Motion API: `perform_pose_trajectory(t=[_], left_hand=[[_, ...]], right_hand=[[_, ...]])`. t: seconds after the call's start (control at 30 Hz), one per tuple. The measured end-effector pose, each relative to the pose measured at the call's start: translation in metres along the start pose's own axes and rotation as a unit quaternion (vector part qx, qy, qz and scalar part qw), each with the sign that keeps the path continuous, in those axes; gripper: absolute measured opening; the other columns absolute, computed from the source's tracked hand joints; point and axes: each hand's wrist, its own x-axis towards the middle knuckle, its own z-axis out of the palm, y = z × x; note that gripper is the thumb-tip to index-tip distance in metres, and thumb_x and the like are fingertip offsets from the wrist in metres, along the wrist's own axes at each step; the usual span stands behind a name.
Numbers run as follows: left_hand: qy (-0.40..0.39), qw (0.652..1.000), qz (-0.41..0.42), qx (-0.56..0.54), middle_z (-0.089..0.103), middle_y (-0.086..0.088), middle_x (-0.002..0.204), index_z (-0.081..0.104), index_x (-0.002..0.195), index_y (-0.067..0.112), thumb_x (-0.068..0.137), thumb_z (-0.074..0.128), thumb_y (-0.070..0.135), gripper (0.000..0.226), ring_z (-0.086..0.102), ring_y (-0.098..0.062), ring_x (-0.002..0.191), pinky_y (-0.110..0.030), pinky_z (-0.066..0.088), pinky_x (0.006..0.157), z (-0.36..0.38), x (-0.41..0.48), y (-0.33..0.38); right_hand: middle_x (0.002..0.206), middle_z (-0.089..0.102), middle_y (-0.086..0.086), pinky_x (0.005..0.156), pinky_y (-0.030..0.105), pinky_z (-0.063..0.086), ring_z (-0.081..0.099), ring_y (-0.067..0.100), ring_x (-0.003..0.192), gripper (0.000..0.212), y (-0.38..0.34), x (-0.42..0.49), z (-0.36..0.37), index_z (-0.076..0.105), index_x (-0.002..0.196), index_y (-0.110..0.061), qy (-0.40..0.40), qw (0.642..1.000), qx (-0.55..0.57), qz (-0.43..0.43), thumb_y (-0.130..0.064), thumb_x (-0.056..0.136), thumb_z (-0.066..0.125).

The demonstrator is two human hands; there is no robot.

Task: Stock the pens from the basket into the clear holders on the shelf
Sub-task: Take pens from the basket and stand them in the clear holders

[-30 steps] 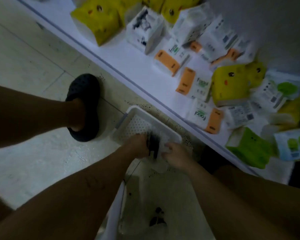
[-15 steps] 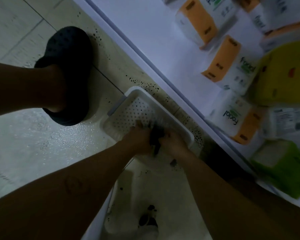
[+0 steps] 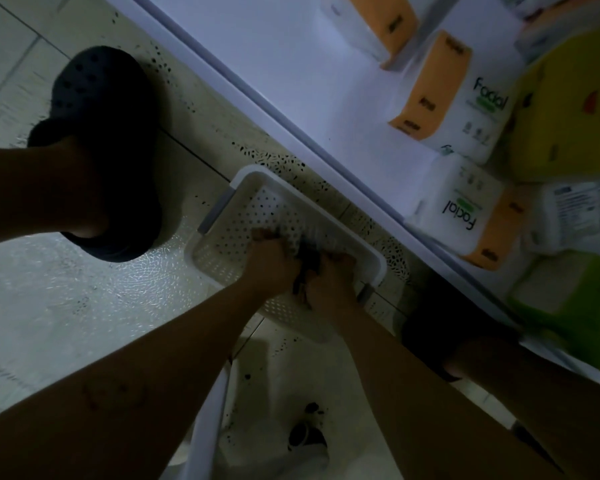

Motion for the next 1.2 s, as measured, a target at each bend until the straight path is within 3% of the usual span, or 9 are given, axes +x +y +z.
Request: perform_pose_trajectory(t=[0.1, 0.27, 0.37, 0.47, 0.67, 0.77, 0.9, 1.07, 1.2], left_hand=[[0.024, 0.999, 0.022, -0.035, 0.067, -0.022, 0.084, 0.068, 0.082, -0.009, 0.087, 0.063, 0.007, 0.018, 0.064, -0.034, 0.082, -0.043, 0.055, 0.075, -0.004, 0.005, 0.0], [0.046, 0.996, 0.033, -0.064, 0.063, -0.01, 0.075, 0.069, 0.081, -0.008, 0.082, 0.07, 0.005, 0.013, 0.057, -0.013, 0.063, -0.017, 0.047, 0.056, -0.01, 0.003, 0.006], [0.073, 0.991, -0.028, -0.11, 0.064, -0.003, 0.085, 0.072, 0.093, 0.003, 0.081, 0.074, 0.01, 0.014, 0.06, -0.014, 0.077, -0.024, 0.05, 0.07, -0.012, 0.001, 0.003], [0.05, 0.979, -0.073, -0.185, 0.067, -0.001, 0.093, 0.069, 0.081, 0.017, 0.079, 0.075, 0.009, 0.01, 0.062, -0.014, 0.085, -0.028, 0.052, 0.077, -0.015, 0.0, -0.001], [0.009, 0.957, -0.108, -0.271, 0.057, -0.009, 0.108, 0.046, 0.123, 0.014, 0.081, 0.066, -0.004, 0.05, 0.061, -0.022, 0.089, -0.029, 0.053, 0.062, -0.021, -0.014, 0.005], [-0.032, 0.96, -0.122, -0.252, 0.061, -0.011, 0.104, 0.051, 0.125, 0.016, 0.091, 0.057, 0.009, 0.035, 0.059, -0.019, 0.075, -0.026, 0.046, 0.057, -0.026, -0.022, 0.014], [-0.06, 0.971, -0.075, -0.218, 0.063, -0.007, 0.094, 0.058, 0.119, 0.016, 0.098, 0.049, 0.03, 0.027, 0.055, -0.015, 0.066, -0.025, 0.043, 0.057, -0.039, -0.037, 0.027], [-0.042, 0.976, 0.015, -0.212, 0.063, -0.005, 0.085, 0.063, 0.109, 0.016, 0.097, 0.052, 0.017, 0.016, 0.055, -0.011, 0.064, -0.014, 0.043, 0.043, -0.057, -0.065, 0.047], [-0.056, 0.968, 0.044, -0.242, 0.062, -0.004, 0.083, 0.062, 0.114, 0.01, 0.093, 0.062, 0.017, 0.022, 0.055, -0.009, 0.062, -0.015, 0.047, 0.047, -0.067, -0.095, 0.071]], right_hand=[[0.132, 0.043, 0.021, 0.098, 0.035, 0.034, 0.042, 0.036, 0.122, 0.035, 0.004, -0.005, -0.004, 0.051, 0.128, -0.002, 0.04, 0.999, 0.014, -0.019, -0.011, 0.095, 0.051], [0.105, 0.065, 0.016, 0.082, 0.029, 0.048, 0.062, 0.028, 0.097, 0.021, 0.0, -0.009, -0.008, 0.067, 0.108, 0.002, 0.068, 0.994, 0.072, -0.039, -0.01, 0.094, 0.057], [0.08, 0.064, 0.001, 0.073, 0.019, 0.048, 0.059, 0.014, 0.078, 0.013, -0.002, -0.011, -0.015, 0.072, 0.094, -0.001, 0.075, 0.989, 0.127, -0.026, -0.001, 0.09, 0.06], [0.079, 0.057, -0.005, 0.089, 0.036, 0.051, 0.057, 0.02, 0.089, 0.028, -0.003, -0.009, -0.021, 0.06, 0.078, -0.023, 0.069, 0.988, 0.137, -0.001, 0.003, 0.087, 0.057], [0.082, 0.053, -0.003, 0.081, 0.037, 0.051, 0.056, 0.023, 0.089, 0.023, -0.004, -0.014, -0.03, 0.052, 0.08, -0.017, 0.061, 0.992, 0.106, 0.009, 0.006, 0.082, 0.055], [0.093, 0.058, 0.005, 0.077, 0.036, 0.052, 0.057, 0.024, 0.089, 0.024, -0.009, -0.027, -0.033, 0.052, 0.105, -0.011, 0.059, 0.99, 0.13, 0.005, 0.001, 0.085, 0.059], [0.101, 0.059, 0.006, 0.073, 0.026, 0.044, 0.054, 0.02, 0.09, 0.023, -0.016, -0.058, -0.04, 0.056, 0.118, -0.009, 0.062, 0.992, 0.1, -0.047, -0.015, 0.096, 0.053], [0.068, 0.054, -0.009, 0.049, 0.012, 0.03, 0.05, 0.01, 0.066, 0.013, -0.026, -0.094, -0.052, 0.061, 0.08, -0.023, 0.136, 0.982, 0.083, -0.103, -0.018, 0.092, 0.063], [0.065, 0.062, -0.001, 0.056, 0.027, 0.045, 0.058, 0.013, 0.061, 0.016, -0.028, -0.128, -0.069, 0.067, 0.077, -0.017, 0.18, 0.969, 0.099, -0.136, -0.019, 0.092, 0.064]])
